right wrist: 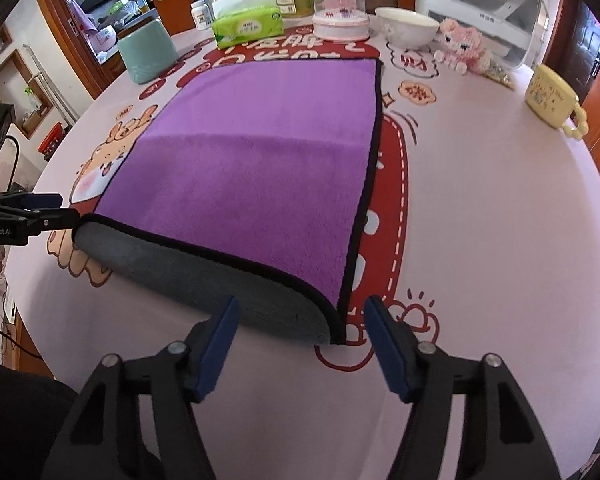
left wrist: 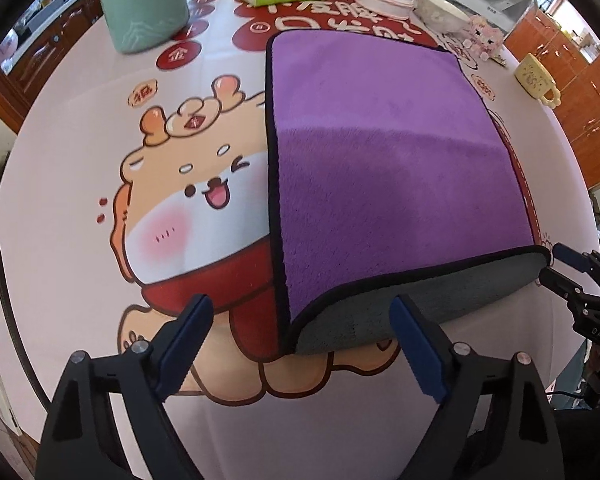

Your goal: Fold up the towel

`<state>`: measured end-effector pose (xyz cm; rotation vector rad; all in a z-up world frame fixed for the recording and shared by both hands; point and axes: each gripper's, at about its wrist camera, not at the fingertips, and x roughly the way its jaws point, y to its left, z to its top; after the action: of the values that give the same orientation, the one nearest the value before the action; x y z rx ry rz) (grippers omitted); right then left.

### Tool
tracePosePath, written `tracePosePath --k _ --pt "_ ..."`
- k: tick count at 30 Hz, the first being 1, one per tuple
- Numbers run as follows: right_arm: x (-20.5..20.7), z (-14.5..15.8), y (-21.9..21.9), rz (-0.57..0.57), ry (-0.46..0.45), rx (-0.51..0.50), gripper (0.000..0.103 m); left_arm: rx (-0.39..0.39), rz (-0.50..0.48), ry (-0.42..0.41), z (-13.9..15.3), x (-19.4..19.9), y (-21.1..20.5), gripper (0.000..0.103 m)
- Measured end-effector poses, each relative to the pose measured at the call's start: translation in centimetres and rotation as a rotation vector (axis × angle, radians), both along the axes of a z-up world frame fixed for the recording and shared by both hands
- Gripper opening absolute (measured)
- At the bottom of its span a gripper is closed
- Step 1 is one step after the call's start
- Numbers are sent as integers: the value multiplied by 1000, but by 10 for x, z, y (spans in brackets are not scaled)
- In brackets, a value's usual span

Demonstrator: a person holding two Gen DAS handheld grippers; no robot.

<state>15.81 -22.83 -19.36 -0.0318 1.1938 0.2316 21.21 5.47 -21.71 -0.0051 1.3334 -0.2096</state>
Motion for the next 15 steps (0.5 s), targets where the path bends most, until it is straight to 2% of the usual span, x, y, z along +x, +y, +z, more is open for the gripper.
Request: tracePosePath --k 6,15 --pt "0 -11 -4 4 28 12 53 -16 -3 12 -7 0 -1 77" --pt "-1 -17 -6 8 36 25 41 -58 -14 34 -12 -1 -2 52"
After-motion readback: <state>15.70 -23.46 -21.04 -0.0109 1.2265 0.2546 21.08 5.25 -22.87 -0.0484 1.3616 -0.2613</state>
